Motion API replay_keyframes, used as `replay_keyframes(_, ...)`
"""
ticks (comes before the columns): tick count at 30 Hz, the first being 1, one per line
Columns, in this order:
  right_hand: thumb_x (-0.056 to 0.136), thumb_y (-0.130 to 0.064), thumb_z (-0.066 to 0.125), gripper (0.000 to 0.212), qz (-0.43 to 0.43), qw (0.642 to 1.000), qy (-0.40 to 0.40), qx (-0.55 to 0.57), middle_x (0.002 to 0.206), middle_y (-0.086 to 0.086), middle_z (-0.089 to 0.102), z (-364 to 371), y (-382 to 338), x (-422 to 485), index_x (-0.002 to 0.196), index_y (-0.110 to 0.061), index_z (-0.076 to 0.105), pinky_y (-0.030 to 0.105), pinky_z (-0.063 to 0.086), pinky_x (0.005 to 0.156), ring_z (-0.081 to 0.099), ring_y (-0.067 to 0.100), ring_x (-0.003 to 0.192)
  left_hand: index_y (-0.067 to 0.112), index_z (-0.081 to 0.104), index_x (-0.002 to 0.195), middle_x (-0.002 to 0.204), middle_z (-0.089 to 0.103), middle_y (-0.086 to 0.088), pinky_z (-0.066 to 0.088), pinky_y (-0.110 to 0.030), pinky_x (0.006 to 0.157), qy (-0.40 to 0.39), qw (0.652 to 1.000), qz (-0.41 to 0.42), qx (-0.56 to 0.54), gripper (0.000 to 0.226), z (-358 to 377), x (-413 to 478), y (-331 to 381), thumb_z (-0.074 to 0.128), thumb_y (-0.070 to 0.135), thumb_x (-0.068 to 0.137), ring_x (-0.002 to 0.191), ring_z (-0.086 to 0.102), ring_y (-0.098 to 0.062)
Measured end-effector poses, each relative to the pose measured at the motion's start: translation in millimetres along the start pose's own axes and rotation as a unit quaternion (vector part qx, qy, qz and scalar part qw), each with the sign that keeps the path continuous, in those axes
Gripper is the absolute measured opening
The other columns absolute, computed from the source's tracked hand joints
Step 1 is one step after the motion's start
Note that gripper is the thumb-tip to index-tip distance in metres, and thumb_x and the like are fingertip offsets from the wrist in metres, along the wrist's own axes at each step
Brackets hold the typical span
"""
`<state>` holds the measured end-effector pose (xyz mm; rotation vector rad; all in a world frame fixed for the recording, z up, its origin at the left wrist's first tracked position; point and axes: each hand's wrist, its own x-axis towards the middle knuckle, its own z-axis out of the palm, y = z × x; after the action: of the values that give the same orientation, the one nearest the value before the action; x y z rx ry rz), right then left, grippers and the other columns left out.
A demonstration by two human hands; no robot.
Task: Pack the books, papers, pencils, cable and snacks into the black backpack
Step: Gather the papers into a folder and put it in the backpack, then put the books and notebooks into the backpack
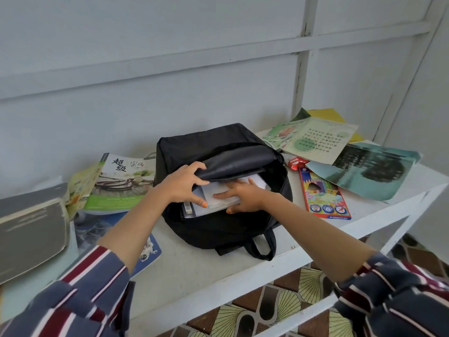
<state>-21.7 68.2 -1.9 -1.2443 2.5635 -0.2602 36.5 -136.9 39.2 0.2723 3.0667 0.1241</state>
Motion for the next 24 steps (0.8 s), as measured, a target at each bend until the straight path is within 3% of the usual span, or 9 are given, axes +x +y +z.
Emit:
replay_keyframes(3, 0.089, -0.041, 0.057, 0.064, 0.008, 1.000, 0.005, -0.001, 0.157, 0.000, 0.012, -0.1, -1.9, -9.2, 0.144, -0.041, 0.025, 0.051, -0.003, 0.114, 0.006, 0.020, 0.145, 0.025, 0.063, 0.120, 0.147, 0.017, 0.009, 0.027, -0.039, 0.110, -0.070, 0.996, -0.013, -0.057, 0.054, 1.3, 1.3, 2.9, 0.075, 0.046, 0.072, 0.131, 0.020, -0.015)
replay_keyframes(6, 0.090, -0.035, 0.058, 0.062, 0.010, 1.000, 0.008, 0.028, 0.156, 0.000, 0.018, -7.1, -3.1, -24.7, 0.145, -0.032, 0.029, 0.043, 0.007, 0.116, 0.015, 0.019, 0.144, 0.033, 0.073, 0.096, 0.138, 0.029, 0.012, 0.021, -0.041, 0.111, -0.105, 0.991, -0.036, -0.078, 0.027, -10.3, 2.0, 11.5, 0.069, 0.051, 0.075, 0.127, 0.024, -0.016)
replay_keyframes(8, 0.090, -0.030, 0.060, 0.058, 0.013, 0.997, 0.018, 0.069, 0.154, -0.001, 0.027, -14.6, -2.4, -35.4, 0.143, -0.027, 0.036, 0.033, 0.017, 0.114, 0.023, 0.018, 0.141, 0.033, 0.073, 0.087, 0.122, 0.045, 0.014, 0.019, -0.038, 0.106, -0.075, 0.995, -0.041, -0.057, 0.022, -19.4, 4.5, 19.9, 0.065, 0.052, 0.078, 0.117, 0.031, -0.014)
replay_keyframes(11, 0.089, -0.026, 0.062, 0.055, 0.016, 0.994, 0.025, 0.102, 0.148, 0.000, 0.037, -22.8, -0.7, -47.8, 0.140, -0.024, 0.042, 0.027, 0.023, 0.111, 0.031, 0.016, 0.137, 0.034, 0.067, 0.079, 0.102, 0.060, 0.014, 0.021, -0.038, 0.098, 0.078, 0.995, -0.027, -0.047, 0.018, -25.1, 11.4, 29.7, 0.065, 0.052, 0.078, 0.108, 0.046, -0.012)
replay_keyframes(14, 0.089, -0.023, 0.061, 0.054, 0.024, 0.993, 0.034, 0.115, 0.146, 0.000, 0.040, -25.9, -0.3, -55.3, 0.140, -0.023, 0.043, 0.022, 0.023, 0.107, 0.035, 0.015, 0.135, 0.028, 0.059, 0.112, 0.124, 0.052, 0.006, 0.032, -0.036, 0.102, 0.185, 0.974, 0.007, -0.130, 0.033, -19.9, 15.9, 33.9, 0.065, 0.043, 0.083, 0.118, 0.047, -0.015)
replay_keyframes(17, 0.089, -0.022, 0.062, 0.053, 0.025, 0.990, 0.049, 0.131, 0.145, 0.000, 0.042, -25.1, -0.1, -58.5, 0.139, -0.022, 0.044, 0.020, 0.023, 0.105, 0.036, 0.015, 0.134, 0.024, 0.035, 0.140, 0.141, 0.044, 0.000, 0.035, -0.035, 0.106, 0.105, 0.982, -0.006, -0.159, 0.055, -2.6, 18.5, 31.6, 0.053, 0.040, 0.091, 0.129, 0.042, -0.018)
replay_keyframes(20, 0.088, -0.021, 0.062, 0.051, 0.028, 0.987, 0.064, 0.145, 0.143, -0.001, 0.045, -20.5, -0.1, -58.8, 0.137, -0.020, 0.047, 0.015, 0.023, 0.100, 0.038, 0.012, 0.133, 0.023, 0.025, 0.146, 0.149, 0.035, -0.002, 0.035, -0.036, 0.107, 0.000, 0.991, -0.044, -0.127, 0.058, 22.0, 22.7, 24.8, 0.039, 0.048, 0.095, 0.133, 0.039, -0.021)
replay_keyframes(24, 0.087, -0.019, 0.063, 0.049, 0.027, 0.984, 0.093, 0.152, 0.139, 0.000, 0.049, -16.5, -1.2, -56.4, 0.134, -0.019, 0.050, 0.017, 0.027, 0.101, 0.041, 0.012, 0.131, 0.026, 0.021, 0.147, 0.152, 0.030, 0.000, 0.033, -0.036, 0.108, -0.023, 0.990, -0.051, -0.126, 0.062, 22.7, 24.8, 24.4, 0.034, 0.055, 0.094, 0.135, 0.036, -0.022)
